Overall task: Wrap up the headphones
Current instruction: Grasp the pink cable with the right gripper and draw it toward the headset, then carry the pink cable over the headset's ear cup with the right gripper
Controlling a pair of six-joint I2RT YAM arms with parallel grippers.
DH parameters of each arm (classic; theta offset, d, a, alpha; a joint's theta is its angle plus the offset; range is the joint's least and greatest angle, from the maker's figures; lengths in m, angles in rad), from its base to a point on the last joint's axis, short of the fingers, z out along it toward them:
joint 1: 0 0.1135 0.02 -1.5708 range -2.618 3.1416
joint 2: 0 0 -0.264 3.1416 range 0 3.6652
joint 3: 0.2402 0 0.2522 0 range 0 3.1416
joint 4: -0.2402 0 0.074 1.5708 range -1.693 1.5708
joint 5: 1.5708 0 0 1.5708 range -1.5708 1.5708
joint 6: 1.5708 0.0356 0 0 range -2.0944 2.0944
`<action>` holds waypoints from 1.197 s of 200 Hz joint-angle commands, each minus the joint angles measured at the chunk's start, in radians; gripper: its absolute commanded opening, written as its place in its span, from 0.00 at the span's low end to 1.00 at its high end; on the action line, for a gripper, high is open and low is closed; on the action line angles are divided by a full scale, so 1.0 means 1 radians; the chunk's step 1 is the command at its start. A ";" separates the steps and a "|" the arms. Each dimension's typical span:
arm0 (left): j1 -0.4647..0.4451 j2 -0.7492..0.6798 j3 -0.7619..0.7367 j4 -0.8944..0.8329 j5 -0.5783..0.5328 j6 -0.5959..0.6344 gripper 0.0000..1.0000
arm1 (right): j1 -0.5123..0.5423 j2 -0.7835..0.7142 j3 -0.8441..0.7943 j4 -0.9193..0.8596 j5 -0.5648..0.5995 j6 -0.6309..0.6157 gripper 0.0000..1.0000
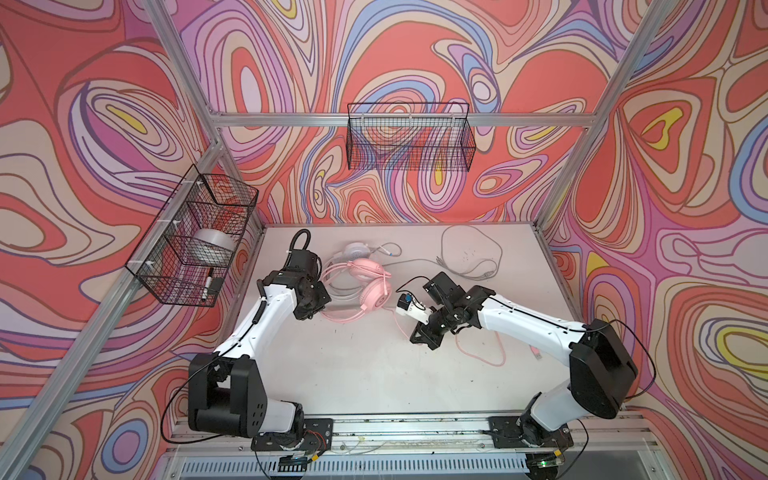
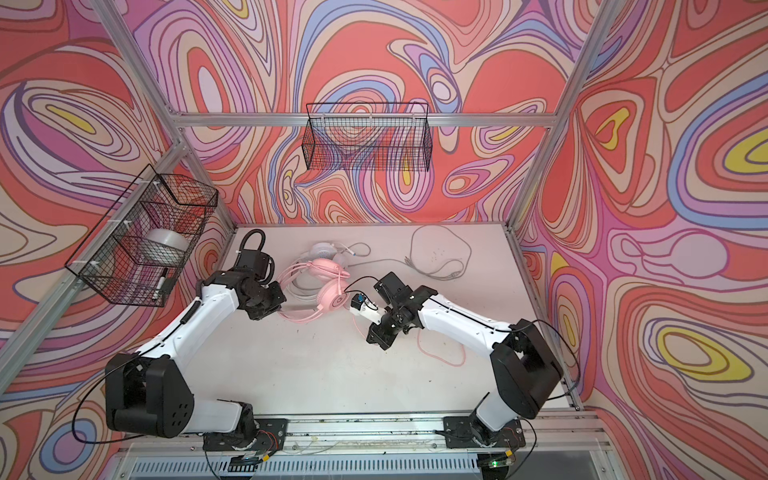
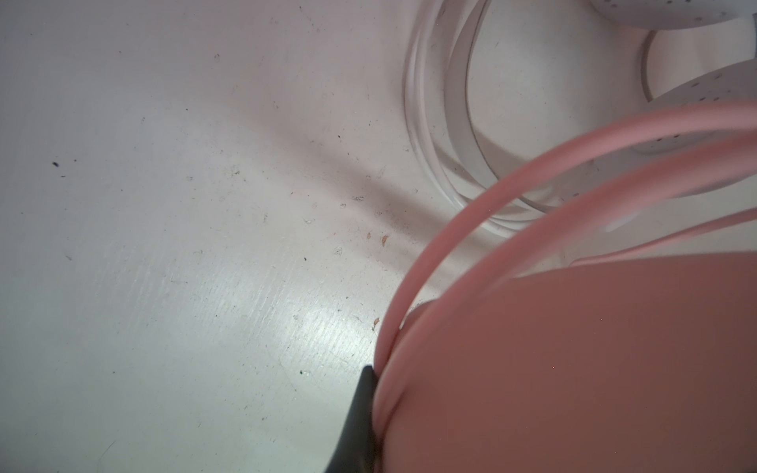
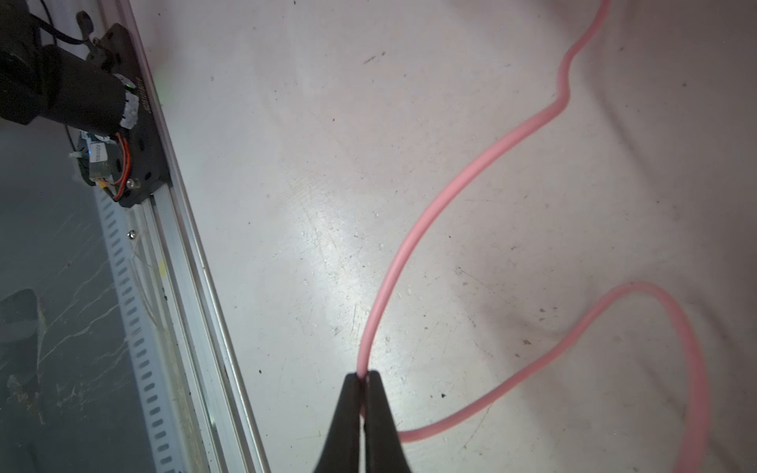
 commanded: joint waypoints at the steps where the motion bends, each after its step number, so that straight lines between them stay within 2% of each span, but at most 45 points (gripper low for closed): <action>1: -0.019 0.008 0.022 0.008 -0.010 -0.031 0.00 | 0.018 -0.003 0.066 -0.072 -0.068 -0.065 0.00; 34: -0.047 0.023 0.050 -0.016 -0.057 -0.031 0.00 | 0.046 0.016 0.146 -0.166 -0.112 -0.128 0.00; 90: -0.061 0.028 0.063 -0.031 -0.070 -0.017 0.00 | 0.058 0.027 0.227 -0.271 -0.149 -0.202 0.00; 195: -0.075 0.034 0.092 -0.089 -0.148 0.012 0.00 | 0.076 0.070 0.332 -0.303 -0.185 -0.264 0.00; 239: -0.078 0.034 0.097 -0.105 -0.179 0.016 0.00 | 0.089 0.108 0.372 -0.338 -0.251 -0.268 0.00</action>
